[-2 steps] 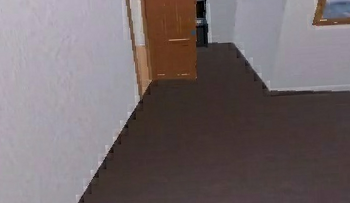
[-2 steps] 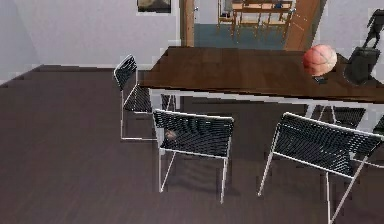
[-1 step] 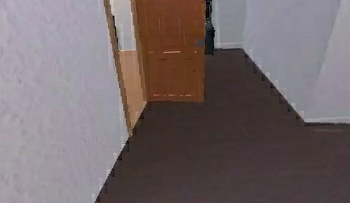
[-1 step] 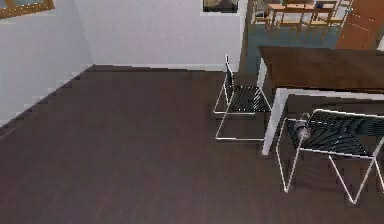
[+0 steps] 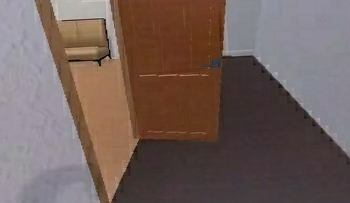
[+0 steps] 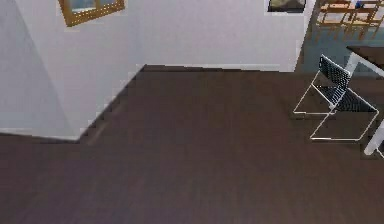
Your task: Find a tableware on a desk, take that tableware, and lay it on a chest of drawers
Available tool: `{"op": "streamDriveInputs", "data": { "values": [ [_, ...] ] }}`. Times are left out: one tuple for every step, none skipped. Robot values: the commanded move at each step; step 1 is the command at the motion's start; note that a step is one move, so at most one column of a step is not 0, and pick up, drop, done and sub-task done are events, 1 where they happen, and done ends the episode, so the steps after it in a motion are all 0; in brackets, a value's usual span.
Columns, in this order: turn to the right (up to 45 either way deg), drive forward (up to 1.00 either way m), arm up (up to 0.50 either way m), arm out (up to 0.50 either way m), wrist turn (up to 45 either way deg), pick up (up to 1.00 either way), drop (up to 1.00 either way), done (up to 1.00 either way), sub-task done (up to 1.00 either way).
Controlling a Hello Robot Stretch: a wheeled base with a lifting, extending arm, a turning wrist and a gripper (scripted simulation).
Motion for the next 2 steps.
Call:
{"op": "streamDriveInputs", "data": {
  "values": [
    [0.0,0.95,0.0,0.0,0.0,0.0,0.0,0.0,0.0],
    [-15.0,0.0,0.0,0.0,0.0,0.0,0.0,0.0,0.0]
  ]
}}
